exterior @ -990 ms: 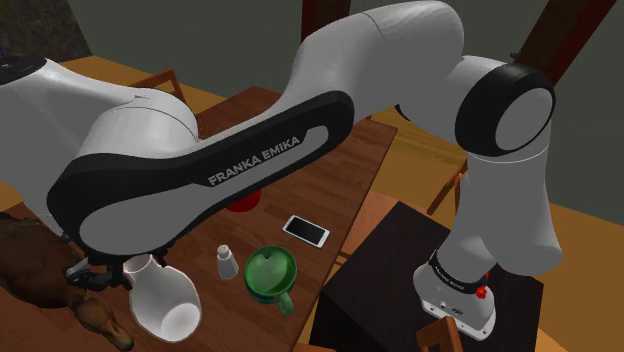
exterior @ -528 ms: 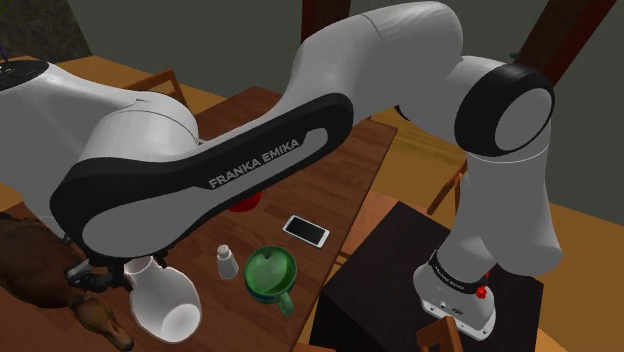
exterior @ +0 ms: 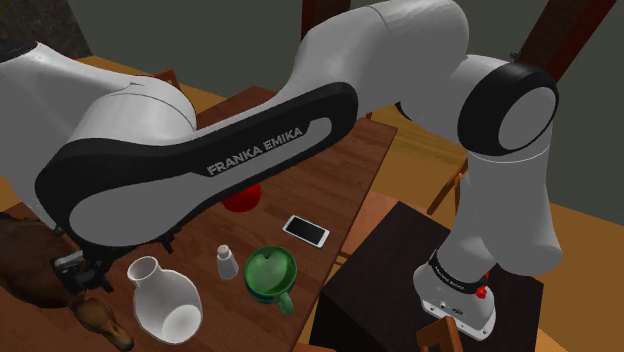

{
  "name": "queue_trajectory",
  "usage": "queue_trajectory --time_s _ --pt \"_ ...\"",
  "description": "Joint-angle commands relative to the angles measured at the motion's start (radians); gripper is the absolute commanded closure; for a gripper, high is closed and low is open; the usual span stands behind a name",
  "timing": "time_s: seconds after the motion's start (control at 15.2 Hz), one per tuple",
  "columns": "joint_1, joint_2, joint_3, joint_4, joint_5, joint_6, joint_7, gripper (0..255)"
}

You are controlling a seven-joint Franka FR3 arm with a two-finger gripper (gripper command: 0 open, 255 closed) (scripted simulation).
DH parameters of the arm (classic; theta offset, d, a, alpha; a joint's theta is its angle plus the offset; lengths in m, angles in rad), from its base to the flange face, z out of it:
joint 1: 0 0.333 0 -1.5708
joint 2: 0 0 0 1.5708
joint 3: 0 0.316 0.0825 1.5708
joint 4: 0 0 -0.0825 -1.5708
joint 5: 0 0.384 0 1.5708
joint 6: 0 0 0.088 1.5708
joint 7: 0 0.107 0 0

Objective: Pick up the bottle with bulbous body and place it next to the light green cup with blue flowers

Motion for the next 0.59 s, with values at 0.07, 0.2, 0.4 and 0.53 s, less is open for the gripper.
queue_trajectory --time_s 0.07,0.2,0.4,0.53 --pt "0.010 -0.005 0.004 0.077 0.005 -0.082 -0.006 0" --pt "0.010 -0.006 0.004 0.077 0.005 -0.082 -0.006 0" --pt "0.010 -0.005 0.004 0.077 0.005 -0.082 -0.006 0" --pt "0.010 -0.005 0.004 0.077 0.005 -0.082 -0.006 0"
